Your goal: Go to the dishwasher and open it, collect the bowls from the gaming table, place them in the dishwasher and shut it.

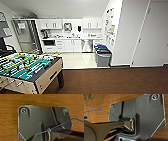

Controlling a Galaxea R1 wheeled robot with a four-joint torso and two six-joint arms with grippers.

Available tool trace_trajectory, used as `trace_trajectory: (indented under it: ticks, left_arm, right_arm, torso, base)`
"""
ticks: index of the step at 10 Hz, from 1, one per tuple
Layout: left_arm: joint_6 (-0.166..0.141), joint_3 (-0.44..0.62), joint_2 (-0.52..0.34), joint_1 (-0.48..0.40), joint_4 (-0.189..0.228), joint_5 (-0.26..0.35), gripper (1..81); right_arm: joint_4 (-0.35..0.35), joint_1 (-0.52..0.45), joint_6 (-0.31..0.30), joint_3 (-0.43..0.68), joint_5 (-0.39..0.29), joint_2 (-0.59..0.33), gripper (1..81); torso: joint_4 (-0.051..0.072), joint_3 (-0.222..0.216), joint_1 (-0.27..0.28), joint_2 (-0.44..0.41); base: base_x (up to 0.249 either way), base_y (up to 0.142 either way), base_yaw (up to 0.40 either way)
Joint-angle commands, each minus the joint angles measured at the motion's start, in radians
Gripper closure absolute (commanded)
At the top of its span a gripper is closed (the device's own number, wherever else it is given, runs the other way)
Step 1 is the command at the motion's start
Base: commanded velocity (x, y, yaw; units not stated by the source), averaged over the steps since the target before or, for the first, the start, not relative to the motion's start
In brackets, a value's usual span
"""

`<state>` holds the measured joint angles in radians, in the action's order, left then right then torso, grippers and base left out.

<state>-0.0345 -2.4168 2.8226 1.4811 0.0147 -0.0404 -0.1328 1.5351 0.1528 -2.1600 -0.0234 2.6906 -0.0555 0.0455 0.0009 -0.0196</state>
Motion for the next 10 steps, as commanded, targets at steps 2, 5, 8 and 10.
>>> trace_trajectory:
  ticks: [2,5,8,10]
  left_arm:
    - [-0.002,0.005,-0.004,-0.051,0.002,0.048,1.0]
    - [-0.002,0.005,-0.007,-0.051,0.001,0.048,1.0]
    - [-0.002,0.005,-0.009,-0.051,-0.002,0.050,1.0]
    - [-0.002,0.004,-0.011,-0.051,-0.004,0.050,1.0]
  right_arm:
    - [-0.001,-0.042,0.001,0.014,-0.059,-0.022,1.0]
    - [0.002,-0.040,0.001,0.014,-0.059,-0.024,1.0]
    - [0.002,-0.042,-0.001,0.014,-0.056,-0.024,1.0]
    - [0.002,-0.043,-0.001,0.013,-0.050,-0.026,1.0]
  torso:
    - [0.000,-0.001,-0.001,-0.001]
    - [0.000,0.000,0.000,0.000]
    - [0.000,0.000,0.000,0.000]
    - [0.000,0.000,0.000,0.000]
  base:
    - [0.123,0.000,0.000]
    - [0.150,0.000,0.000]
    - [0.158,0.000,0.000]
    - [0.176,0.000,0.000]
